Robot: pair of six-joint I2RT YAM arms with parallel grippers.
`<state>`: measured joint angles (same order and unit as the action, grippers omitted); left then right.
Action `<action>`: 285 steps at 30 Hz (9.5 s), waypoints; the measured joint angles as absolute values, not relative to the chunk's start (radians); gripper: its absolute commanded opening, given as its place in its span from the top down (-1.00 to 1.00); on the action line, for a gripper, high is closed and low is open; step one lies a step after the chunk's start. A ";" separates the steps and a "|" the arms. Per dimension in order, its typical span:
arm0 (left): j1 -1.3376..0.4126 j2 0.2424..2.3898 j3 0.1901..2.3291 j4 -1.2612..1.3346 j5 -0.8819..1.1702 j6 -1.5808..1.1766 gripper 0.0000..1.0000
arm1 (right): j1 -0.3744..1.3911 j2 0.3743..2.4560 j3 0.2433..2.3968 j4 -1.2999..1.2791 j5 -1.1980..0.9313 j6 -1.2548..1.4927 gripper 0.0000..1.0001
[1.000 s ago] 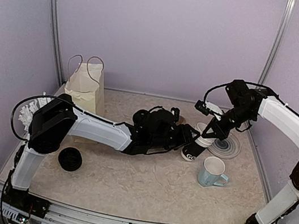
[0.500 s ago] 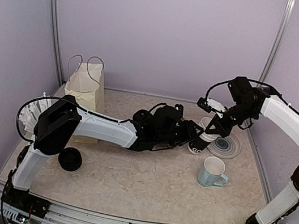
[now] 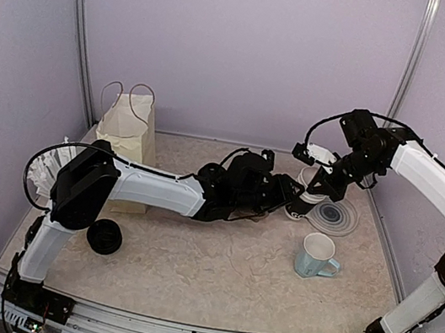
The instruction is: Pack the takeout coffee
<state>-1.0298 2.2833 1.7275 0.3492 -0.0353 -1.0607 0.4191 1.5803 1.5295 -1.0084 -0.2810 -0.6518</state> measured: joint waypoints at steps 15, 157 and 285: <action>-1.027 2.283 1.754 0.339 -0.020 -1.050 0.08 | 0.425 1.565 1.565 -1.041 -0.267 -0.723 1.00; -1.182 1.170 1.015 -0.320 -0.707 -0.775 -0.52 | 0.274 2.265 1.953 -1.367 -0.676 -0.946 0.56; -0.823 1.422 0.807 -0.736 -0.271 -0.760 0.76 | 0.368 1.598 1.271 -0.495 -0.871 -0.522 -0.78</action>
<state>-0.8234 1.4223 0.8070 -0.7364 -0.2714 -0.7601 0.3679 1.5978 1.2705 -0.4946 -0.8707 -0.5220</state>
